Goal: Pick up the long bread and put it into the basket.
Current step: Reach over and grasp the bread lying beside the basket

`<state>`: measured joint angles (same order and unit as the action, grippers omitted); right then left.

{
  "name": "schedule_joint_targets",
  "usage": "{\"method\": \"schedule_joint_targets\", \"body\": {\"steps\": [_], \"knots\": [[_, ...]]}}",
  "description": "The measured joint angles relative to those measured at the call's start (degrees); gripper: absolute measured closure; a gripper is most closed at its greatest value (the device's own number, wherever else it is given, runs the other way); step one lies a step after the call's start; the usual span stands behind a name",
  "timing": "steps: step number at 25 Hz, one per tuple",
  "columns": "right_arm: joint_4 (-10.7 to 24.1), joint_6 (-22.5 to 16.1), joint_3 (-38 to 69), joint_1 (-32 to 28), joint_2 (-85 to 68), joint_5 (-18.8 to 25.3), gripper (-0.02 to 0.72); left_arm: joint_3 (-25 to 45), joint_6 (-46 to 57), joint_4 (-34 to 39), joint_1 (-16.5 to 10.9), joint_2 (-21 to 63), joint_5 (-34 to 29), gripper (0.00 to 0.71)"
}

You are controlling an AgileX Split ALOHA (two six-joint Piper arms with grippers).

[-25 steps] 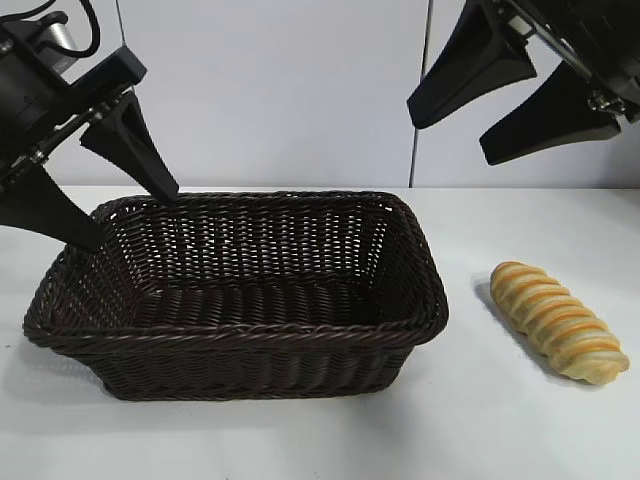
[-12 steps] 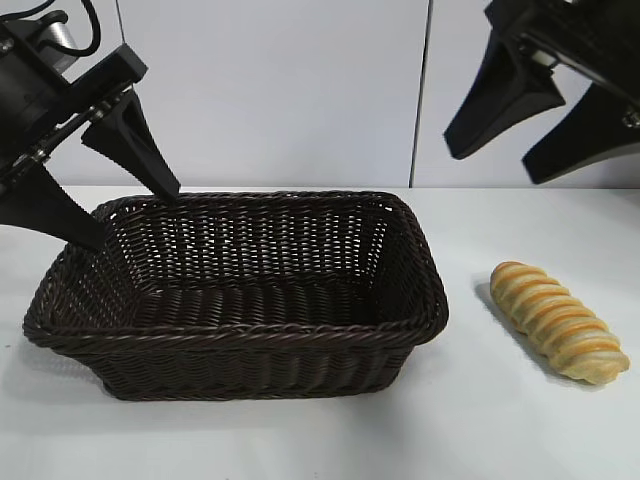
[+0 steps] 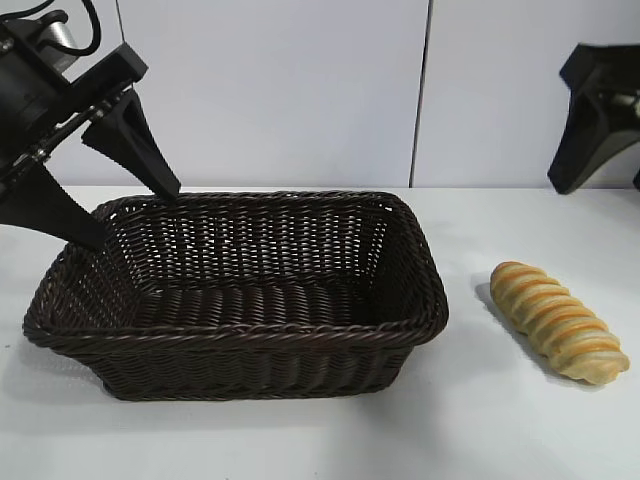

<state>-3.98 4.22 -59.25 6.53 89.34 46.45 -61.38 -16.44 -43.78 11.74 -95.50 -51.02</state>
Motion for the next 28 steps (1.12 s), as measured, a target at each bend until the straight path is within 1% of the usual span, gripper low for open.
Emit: {"method": "schedule_joint_targets", "body": {"steps": [2,6,13,21,27,28], "knots": [[0.65,-0.53,-0.12,0.0,2.16,-1.37,0.167,0.0,0.0,0.0,0.0,0.0,0.0,0.186],[0.91,-1.2,-0.59,0.0,6.85,-4.27,0.167,0.0,0.0,0.0,0.0,0.0,0.0,0.186],[3.34,-2.93,-5.74,0.0,13.89,-4.91,0.167,0.0,0.0,0.0,0.0,0.0,0.0,0.186],[3.98,-3.13,-6.88,0.0,20.54,-5.8,0.167,0.0,0.0,0.0,0.0,0.0,0.0,0.186],[3.98,-3.19,-6.88,0.0,21.78,-7.4,0.167,0.0,0.0,0.0,0.0,0.0,0.0,0.186],[3.98,-3.19,-6.88,0.0,21.78,-7.55,0.177,0.0,0.0,0.0,0.0,0.0,0.0,0.186]]}}
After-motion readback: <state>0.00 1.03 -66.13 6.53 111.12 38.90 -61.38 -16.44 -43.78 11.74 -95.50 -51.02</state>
